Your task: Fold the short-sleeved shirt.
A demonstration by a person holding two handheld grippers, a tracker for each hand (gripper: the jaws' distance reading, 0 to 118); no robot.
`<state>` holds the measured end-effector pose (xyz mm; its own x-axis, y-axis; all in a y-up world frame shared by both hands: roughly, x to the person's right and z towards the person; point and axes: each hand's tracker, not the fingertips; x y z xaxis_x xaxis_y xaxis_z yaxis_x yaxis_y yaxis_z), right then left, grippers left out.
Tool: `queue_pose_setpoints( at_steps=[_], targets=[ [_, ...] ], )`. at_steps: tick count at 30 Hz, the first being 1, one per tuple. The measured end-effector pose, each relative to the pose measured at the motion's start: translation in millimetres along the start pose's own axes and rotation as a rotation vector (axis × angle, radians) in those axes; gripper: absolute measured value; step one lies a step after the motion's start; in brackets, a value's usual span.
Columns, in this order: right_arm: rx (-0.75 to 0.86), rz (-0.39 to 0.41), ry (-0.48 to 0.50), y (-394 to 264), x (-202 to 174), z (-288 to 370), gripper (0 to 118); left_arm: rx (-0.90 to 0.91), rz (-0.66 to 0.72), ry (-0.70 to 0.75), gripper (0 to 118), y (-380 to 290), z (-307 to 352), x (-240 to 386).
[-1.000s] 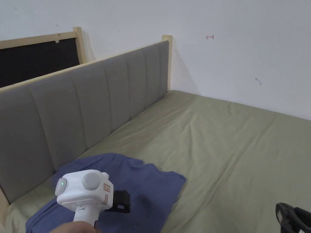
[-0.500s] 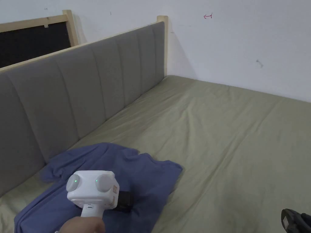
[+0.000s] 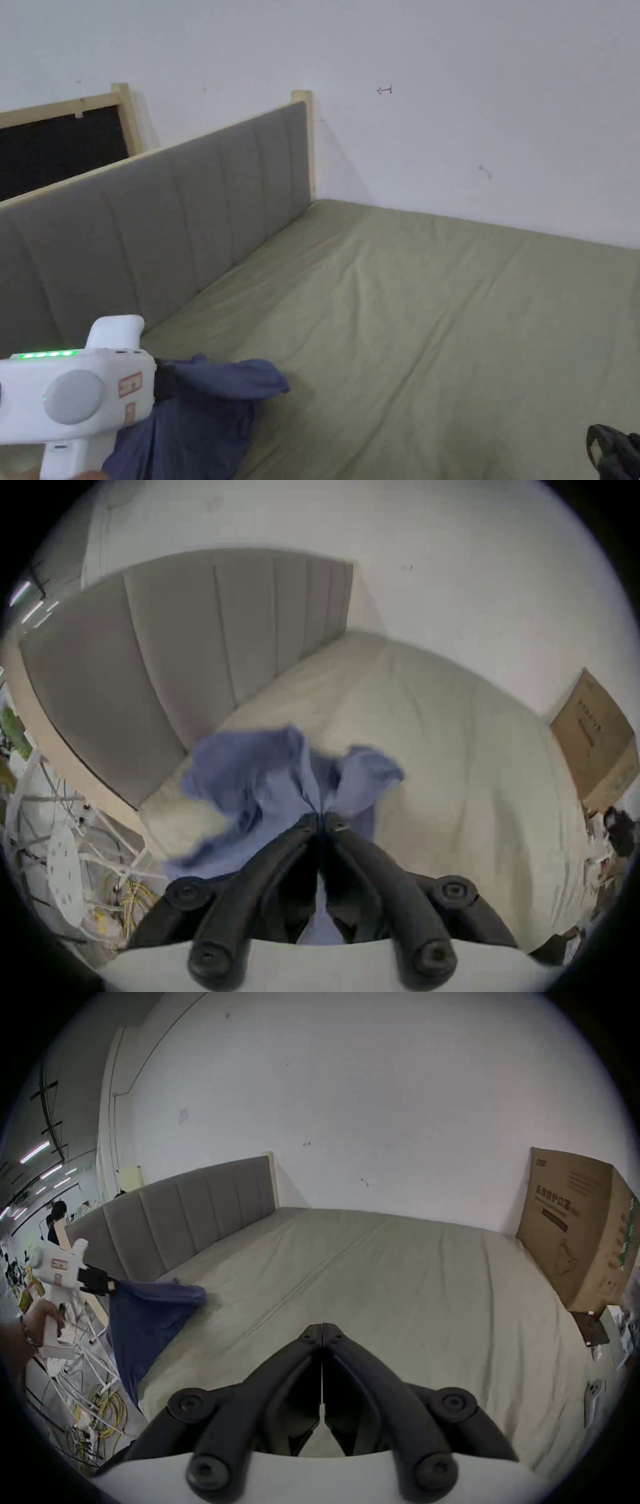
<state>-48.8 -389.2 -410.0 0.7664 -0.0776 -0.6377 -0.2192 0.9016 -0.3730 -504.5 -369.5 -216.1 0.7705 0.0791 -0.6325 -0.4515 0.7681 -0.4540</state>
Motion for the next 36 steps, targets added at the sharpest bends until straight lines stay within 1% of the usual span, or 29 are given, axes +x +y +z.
queue_pose_setpoints(
  at_steps=[1, 3, 6, 9, 11, 12, 14, 16, 19, 21, 24, 27, 29, 30, 31, 32, 33, 34, 35, 36],
  targets=[
    [0.013, -0.003, -0.010, 2.6, 4.7, 7.0, 0, 0.047, -0.011, -0.021, 2, 11.6, 16.1, 8.5],
    [0.039, -0.012, -0.028, 7.5, 14.4, 21.9, 0, 0.114, -0.083, -0.069, 2, 35.8, 41.0, 33.2],
    [0.093, -0.036, -0.071, 14.0, 30.4, 48.3, 0, 0.199, -0.176, -0.161, 2, 69.0, 77.2, 86.9],
    [0.144, -0.071, -0.112, 17.6, 50.3, 77.4, 0, 0.234, -0.136, -0.362, 2, 90.1, 103.1, 143.7],
    [0.172, -0.084, -0.151, 18.0, 65.3, 99.1, 0, 0.249, -0.142, -0.483, 2, 95.1, 118.1, 186.7],
    [0.184, -0.088, -0.172, 17.7, 72.2, 108.6, 0, 0.260, -0.156, -0.534, 2, 96.7, 124.6, 206.3],
    [0.205, -0.101, -0.219, 16.1, 88.8, 130.0, 0, 0.271, -0.229, -0.633, 2, 95.7, 137.8, 253.0],
    [0.217, -0.117, -0.259, 13.2, 105.2, 147.8, 0, 0.252, -0.279, -0.702, 2, 86.2, 145.0, 293.8],
    [0.237, -0.142, -0.324, 5.7, 129.4, 170.9, 0, 0.153, -0.308, -0.810, 2, 66.6, 136.4, 348.7],
    [0.240, -0.165, -0.354, -0.7, 144.5, 181.1, 0, 0.057, -0.336, -0.843, 2, 46.8, 118.8, 384.2],
    [0.215, -0.202, -0.392, -12.3, 163.1, 187.3, 0, -0.137, -0.399, -0.822, 2, 2.0, 76.7, 433.3],
    [0.180, -0.230, -0.407, -27.0, 174.8, 184.7, 0, -0.387, -0.448, -0.775, 2, -45.8, 11.4, 467.9],
    [0.146, -0.235, -0.412, -36.9, 178.0, 179.5, 0, -0.505, -0.416, -0.753, 3, -76.3, -19.8, 476.3],
    [0.133, -0.236, -0.412, -40.8, 179.3, 177.2, 0, -0.526, -0.406, -0.742, 12, -86.0, -28.7, 477.2],
    [0.120, -0.238, -0.411, -44.6, 180.3, 174.6, 0, -0.542, -0.392, -0.728, 18, -97.0, -33.7, 476.2],
    [0.109, -0.240, -0.409, -47.3, 181.3, 172.4, 0, -0.553, -0.379, -0.721, 18, -101.4, -39.5, 474.3],
    [0.100, -0.243, -0.407, -50.1, 181.7, 170.1, 0, -0.559, -0.364, -0.725, 48, -104.9, -44.4, 471.1],
    [0.093, -0.246, -0.406, -51.5, 182.1, 167.9, 0, -0.576, -0.348, -0.734, 93, -105.5, -47.4, 466.8],
    [0.088, -0.249, -0.405, -52.2, 182.3, 166.0, 0, -0.559, -0.313, -0.762, 106, -102.5, -40.4, 458.3],
    [0.086, -0.252, -0.403, -52.4, 182.5, 164.5, 0, -0.531, -0.288, -0.793, 103, -95.9, -38.1, 452.4]
  ],
)
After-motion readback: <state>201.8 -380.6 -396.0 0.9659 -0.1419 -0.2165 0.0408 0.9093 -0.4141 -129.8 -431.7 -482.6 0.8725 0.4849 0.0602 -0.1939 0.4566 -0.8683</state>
